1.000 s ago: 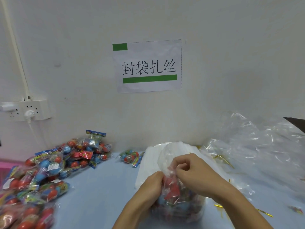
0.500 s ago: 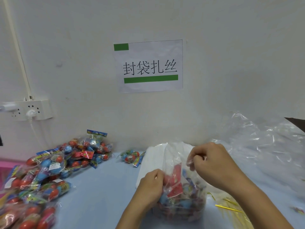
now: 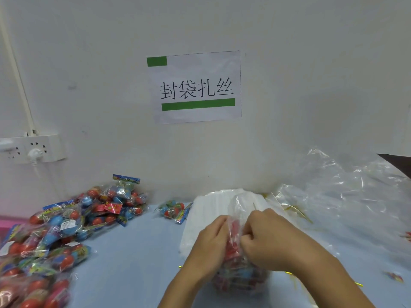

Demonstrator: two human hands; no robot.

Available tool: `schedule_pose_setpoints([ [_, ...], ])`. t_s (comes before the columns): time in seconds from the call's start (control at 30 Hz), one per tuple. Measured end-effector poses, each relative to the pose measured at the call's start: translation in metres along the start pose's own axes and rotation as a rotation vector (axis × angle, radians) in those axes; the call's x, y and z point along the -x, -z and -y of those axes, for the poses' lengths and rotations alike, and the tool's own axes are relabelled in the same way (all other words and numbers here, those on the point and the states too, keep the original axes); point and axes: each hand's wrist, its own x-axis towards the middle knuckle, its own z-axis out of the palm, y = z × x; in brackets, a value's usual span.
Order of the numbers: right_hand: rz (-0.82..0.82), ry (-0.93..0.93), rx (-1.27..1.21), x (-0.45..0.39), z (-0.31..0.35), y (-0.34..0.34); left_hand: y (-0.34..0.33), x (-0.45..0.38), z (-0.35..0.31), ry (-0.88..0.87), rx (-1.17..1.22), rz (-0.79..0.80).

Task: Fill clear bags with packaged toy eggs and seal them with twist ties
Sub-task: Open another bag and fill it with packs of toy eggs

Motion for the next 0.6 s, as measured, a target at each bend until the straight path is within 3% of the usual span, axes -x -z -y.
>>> schedule_pose_setpoints([
  [0.27,-0.029,0.012,-0.255,-0.005,0.0,-0.002,0.007,0.0,-0.002,0.053,0.11,-0.155],
  [0.47,-0.279,0.021,0.104,0.0,-0.001,0.005,0.011,-0.004,0.002,0.088,0.065,-0.246],
  [0.6,-0.234,-0.039,0.242,0.002,0.0,0.008,0.01,-0.003,0.001,0.082,0.039,-0.246],
])
